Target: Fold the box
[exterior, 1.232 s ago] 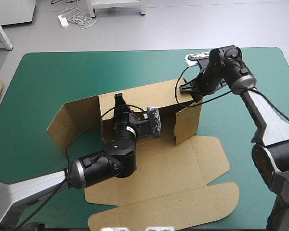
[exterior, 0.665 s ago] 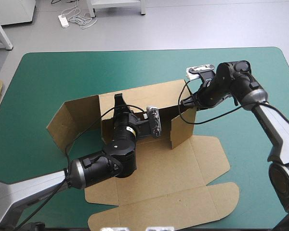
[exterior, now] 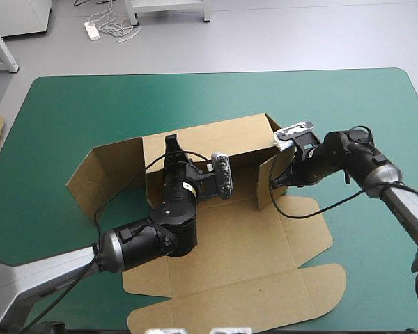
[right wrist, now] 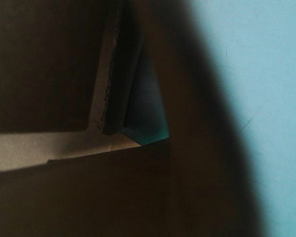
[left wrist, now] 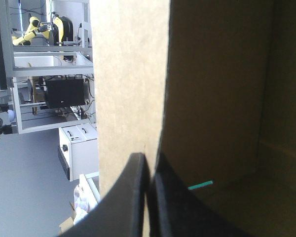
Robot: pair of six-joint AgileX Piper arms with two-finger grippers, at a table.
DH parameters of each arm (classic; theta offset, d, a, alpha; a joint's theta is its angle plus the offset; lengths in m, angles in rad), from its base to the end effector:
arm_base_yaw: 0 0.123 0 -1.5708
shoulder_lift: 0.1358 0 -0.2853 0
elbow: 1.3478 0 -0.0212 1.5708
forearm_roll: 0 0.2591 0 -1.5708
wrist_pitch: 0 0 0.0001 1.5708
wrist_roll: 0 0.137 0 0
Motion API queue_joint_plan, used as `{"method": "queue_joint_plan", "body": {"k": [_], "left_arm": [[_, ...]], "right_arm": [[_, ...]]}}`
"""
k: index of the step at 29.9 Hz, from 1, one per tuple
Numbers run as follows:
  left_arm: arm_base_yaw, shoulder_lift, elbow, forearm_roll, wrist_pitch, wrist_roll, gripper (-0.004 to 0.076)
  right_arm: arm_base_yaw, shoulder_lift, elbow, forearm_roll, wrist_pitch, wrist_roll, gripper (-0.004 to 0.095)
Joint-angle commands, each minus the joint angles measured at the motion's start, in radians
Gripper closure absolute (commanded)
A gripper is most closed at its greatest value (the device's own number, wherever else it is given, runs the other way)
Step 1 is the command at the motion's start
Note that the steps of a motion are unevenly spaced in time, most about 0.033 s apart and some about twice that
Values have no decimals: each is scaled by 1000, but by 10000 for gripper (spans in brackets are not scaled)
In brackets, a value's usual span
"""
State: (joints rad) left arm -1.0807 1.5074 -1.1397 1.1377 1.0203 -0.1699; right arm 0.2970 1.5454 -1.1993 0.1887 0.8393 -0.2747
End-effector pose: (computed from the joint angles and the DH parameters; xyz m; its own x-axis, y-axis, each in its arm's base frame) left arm 0.2492 -0.2419 0.2893 -0.0779 0.9894 -0.1229 0.4823 0.1452 0.8639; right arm 0.3291 0.1207 0.2404 -0.7865 -0.3932 -0.4763 -0.4726 0.8796 0.0542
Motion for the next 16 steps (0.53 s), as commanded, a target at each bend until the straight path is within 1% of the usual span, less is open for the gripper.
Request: {"method": "queue_joint_plan", "body": {"k": [1,3,5,8,9,11,14,16], "left_arm": [[-2,-29,-18,7,24,-19,733],[-2,-29,-18,7,24,-19,733],[-2,-29,-18,7,24,-19,733],[-2,-29,-16,11,24,-19,733],[-2,-29,-16,11,24,-19,733],[-2,-29,-16,11,24,-19,733],[-2,-29,-16,11,24,-19,733],[-2,-29,-16,11,24,-19,733]], "right_arm": [[2,-46,-23,14,-51,-109,767],[2,-46,-23,14,-58,-109,634],[2,-46,-23,14,-62,-109,446],[2,-46,-23,13,-62,-109,253],[2,-46,-23,13,-62,-112,206],[2,-46,-23,31,-53,-135,164],[2,-46,-23,64,-26,-150,162],[2,-49,-23,74,-35,-170,162]]}}
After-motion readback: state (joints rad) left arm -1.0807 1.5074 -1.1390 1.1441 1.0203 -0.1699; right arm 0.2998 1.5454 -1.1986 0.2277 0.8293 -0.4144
